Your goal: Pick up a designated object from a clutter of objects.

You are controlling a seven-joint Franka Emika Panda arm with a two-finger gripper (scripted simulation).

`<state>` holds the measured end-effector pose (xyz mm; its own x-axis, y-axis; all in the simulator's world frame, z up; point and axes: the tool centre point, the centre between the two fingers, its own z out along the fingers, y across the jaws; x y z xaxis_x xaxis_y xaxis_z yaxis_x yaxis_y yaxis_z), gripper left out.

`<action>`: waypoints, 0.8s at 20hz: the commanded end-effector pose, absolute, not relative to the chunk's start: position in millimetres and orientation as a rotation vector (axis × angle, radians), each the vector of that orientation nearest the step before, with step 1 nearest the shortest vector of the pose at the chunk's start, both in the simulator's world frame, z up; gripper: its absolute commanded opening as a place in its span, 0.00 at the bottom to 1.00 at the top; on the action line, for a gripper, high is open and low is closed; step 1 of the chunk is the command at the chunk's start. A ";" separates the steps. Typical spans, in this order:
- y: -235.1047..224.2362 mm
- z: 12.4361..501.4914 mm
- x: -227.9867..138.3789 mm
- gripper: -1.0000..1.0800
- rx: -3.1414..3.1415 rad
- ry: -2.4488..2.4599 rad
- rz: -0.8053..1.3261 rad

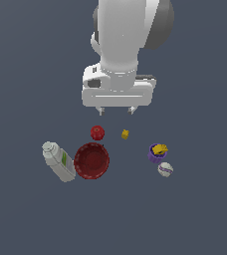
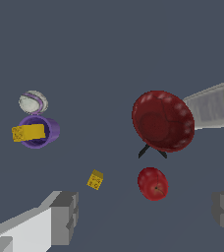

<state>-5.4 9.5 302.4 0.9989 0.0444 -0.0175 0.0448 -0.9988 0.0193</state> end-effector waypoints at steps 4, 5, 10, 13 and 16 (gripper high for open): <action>8.0 301.0 -5.6 0.96 3.124 0.061 -0.035; 7.0 299.9 -5.8 0.96 3.126 0.055 -0.041; 0.8 294.2 -6.8 0.96 3.137 0.023 -0.075; 0.6 294.2 -6.9 0.96 3.138 0.024 -0.076; 1.8 293.7 -6.4 0.96 3.137 0.014 -0.074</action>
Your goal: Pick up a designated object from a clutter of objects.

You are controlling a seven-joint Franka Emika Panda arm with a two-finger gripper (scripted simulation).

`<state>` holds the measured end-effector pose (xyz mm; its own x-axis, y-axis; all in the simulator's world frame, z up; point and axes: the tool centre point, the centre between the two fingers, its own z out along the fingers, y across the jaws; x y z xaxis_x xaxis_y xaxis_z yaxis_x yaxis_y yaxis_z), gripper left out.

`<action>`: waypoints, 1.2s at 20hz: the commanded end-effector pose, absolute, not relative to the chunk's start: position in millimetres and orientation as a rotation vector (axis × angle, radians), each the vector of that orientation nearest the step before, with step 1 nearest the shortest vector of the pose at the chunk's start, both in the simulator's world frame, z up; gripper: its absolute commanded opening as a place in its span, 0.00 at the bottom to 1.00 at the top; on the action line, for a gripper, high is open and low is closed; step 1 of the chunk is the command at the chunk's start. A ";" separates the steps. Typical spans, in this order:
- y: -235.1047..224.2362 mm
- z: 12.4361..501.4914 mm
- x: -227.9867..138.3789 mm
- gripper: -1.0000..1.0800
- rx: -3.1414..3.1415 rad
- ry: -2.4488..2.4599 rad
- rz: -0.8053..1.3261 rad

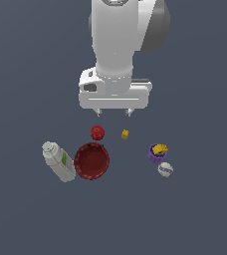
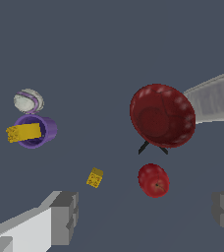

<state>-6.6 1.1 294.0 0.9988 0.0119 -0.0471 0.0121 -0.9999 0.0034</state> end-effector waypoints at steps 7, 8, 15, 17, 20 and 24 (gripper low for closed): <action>8.7 288.2 -3.4 0.96 3.133 -0.066 -0.071; 10.2 287.0 -2.7 0.96 3.132 -0.083 -0.070; 24.6 275.9 2.8 0.96 3.118 -0.243 -0.063; 30.1 271.8 4.7 0.96 3.111 -0.302 -0.061; 38.7 265.2 7.5 0.96 3.098 -0.394 -0.056; 50.4 256.4 10.8 0.96 3.078 -0.517 -0.050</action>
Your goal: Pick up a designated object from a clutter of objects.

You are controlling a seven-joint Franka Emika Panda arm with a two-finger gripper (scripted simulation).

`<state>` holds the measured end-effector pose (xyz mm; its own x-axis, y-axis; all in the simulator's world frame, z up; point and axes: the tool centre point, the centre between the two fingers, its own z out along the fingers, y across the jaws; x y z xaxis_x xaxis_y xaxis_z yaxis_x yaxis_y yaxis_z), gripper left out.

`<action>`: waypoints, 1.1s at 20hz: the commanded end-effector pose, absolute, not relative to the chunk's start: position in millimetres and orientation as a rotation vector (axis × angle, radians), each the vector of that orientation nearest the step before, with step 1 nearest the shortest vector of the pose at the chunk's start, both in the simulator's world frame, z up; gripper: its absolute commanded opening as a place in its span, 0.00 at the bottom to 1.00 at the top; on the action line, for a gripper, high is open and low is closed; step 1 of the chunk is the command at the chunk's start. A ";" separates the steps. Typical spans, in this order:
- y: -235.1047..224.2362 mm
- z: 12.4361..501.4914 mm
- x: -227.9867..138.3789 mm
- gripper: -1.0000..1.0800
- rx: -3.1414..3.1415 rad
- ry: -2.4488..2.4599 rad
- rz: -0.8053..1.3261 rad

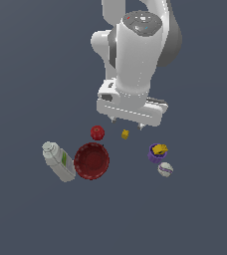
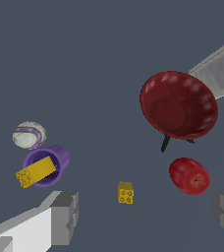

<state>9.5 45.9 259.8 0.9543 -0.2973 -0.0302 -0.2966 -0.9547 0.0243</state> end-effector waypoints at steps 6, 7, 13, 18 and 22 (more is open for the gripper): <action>68.2 243.0 15.0 0.96 3.039 -0.699 -0.040; 71.2 240.7 15.6 0.96 3.032 -0.729 -0.038; 89.4 227.1 18.7 0.96 2.982 -0.908 -0.029; 104.7 215.7 20.5 0.96 2.934 -1.055 -0.021; 117.2 206.4 21.4 0.96 2.891 -1.171 -0.016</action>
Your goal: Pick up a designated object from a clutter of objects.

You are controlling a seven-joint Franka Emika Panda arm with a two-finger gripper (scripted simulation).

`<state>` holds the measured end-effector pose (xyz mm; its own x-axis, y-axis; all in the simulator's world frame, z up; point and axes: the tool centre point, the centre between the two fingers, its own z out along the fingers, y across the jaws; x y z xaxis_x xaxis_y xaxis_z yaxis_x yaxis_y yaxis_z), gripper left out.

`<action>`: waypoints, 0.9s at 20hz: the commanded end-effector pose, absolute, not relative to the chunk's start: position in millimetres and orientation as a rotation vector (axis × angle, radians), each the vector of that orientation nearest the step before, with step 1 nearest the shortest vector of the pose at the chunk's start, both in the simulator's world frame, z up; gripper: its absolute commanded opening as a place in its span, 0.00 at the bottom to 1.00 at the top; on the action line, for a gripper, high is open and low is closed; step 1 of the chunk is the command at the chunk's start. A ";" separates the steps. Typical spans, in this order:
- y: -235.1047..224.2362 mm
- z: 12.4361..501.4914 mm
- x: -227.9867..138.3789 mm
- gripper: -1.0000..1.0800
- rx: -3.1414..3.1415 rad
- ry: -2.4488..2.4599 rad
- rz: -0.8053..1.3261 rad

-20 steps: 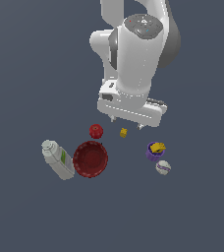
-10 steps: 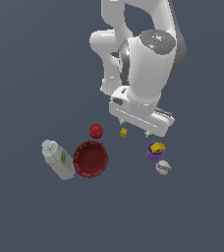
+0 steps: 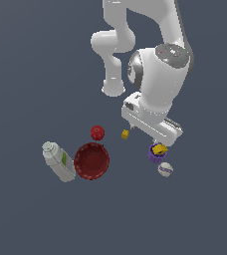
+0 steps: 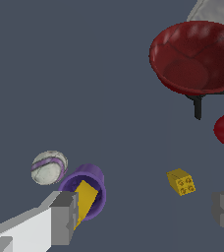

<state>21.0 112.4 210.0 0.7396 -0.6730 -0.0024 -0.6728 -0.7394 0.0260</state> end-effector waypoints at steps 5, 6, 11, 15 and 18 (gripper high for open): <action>132.8 194.8 21.9 0.96 2.831 -1.313 -0.010; 135.9 192.4 21.9 0.96 2.818 -1.342 -0.009; 151.7 180.7 21.5 0.96 2.751 -1.481 -0.004; 164.3 171.2 20.6 0.96 2.693 -1.591 -0.001; 173.8 164.1 19.7 0.96 2.646 -1.672 0.000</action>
